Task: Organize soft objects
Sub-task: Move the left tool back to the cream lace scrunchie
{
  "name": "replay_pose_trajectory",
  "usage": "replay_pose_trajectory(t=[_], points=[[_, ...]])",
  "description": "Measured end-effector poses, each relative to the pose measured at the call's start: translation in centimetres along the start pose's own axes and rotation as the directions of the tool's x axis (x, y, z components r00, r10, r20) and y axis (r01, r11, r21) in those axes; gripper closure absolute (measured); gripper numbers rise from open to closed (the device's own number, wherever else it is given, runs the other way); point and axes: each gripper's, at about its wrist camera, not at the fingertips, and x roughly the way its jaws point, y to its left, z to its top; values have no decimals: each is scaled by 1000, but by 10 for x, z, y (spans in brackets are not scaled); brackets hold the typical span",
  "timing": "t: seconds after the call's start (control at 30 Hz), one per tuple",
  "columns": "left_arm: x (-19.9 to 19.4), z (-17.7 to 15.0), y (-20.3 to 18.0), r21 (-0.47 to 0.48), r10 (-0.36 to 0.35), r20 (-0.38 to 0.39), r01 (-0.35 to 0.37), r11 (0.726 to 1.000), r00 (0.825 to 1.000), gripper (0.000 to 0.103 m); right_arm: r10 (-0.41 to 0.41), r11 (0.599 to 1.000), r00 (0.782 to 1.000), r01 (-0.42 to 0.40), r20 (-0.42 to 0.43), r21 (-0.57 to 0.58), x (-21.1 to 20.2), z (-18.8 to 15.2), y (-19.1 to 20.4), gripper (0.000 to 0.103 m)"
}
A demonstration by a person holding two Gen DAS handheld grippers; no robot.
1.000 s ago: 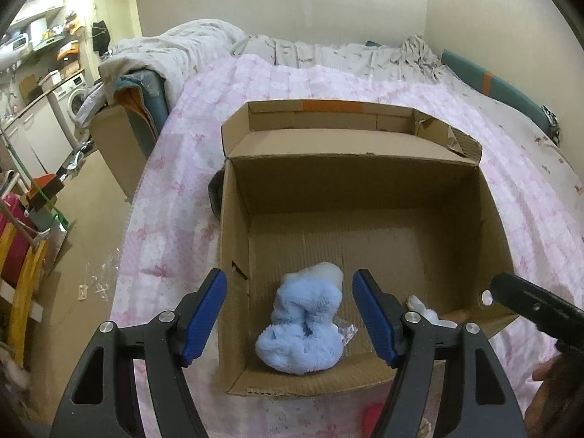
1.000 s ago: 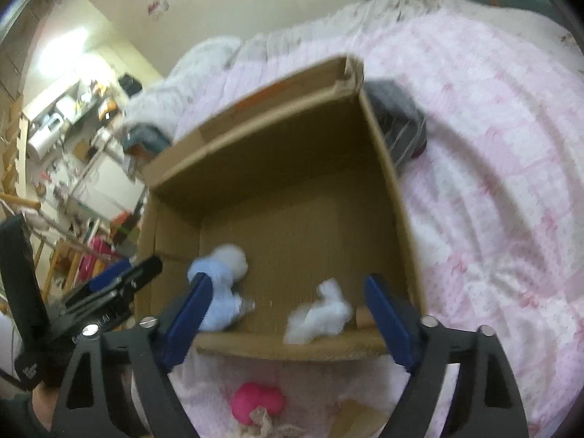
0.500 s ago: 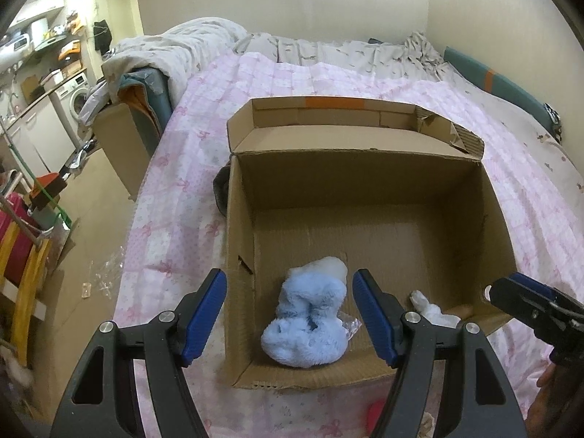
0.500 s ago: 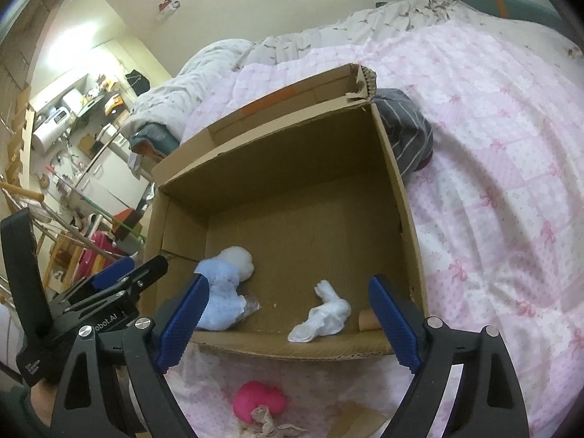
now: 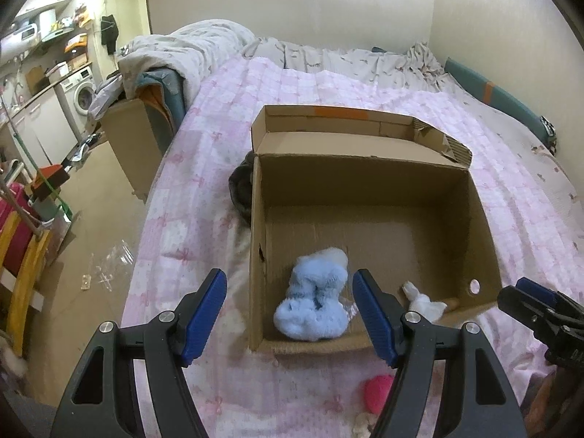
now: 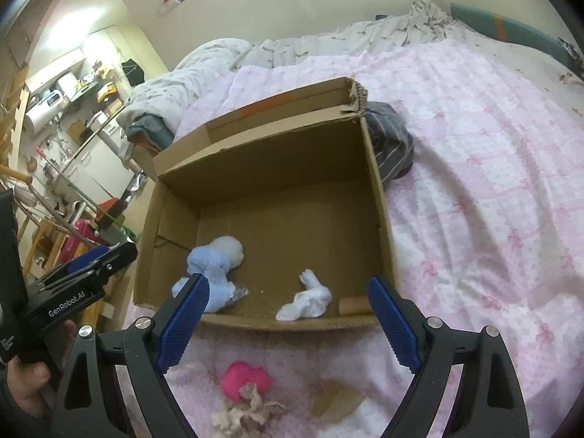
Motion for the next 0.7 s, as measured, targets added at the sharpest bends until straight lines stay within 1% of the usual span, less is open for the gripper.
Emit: replay_pose_trajectory(t=[0.13,0.23,0.4,0.53,0.6,0.63,0.67,0.7], points=[[-9,-10,2,-11,-11,-8,11,1000,1000,34,-2,1000,1000,2,-10,9,-12,-9,-4,8],[-14,-20,7,-40,-24,-26,23,999,999,34,3,1000,1000,-3,-31,4,-18,-18,-4,8],[-11,-39,9,-62,-42,-86,37,997,995,34,-11,999,999,13,-52,33,-23,-35,-6,8],[-2,-53,0,-40,-46,-145,41,998,988,34,-4,996,998,10,-65,92,-26,-45,-13,8],[7,-62,-9,-18,-72,-200,70,997,977,34,-9,994,997,17,-80,106,-24,-50,-16,8],[11,-68,-13,-17,-98,-233,96,995,968,34,-13,994,996,22,-87,107,-23,-52,-17,8],[16,-76,-19,-27,-142,-273,140,990,951,34,-18,994,996,28,-93,106,-22,-54,-17,8],[22,-84,-27,-33,-186,-323,186,982,928,34,-26,994,995,37,-100,104,-21,-55,-19,8]])
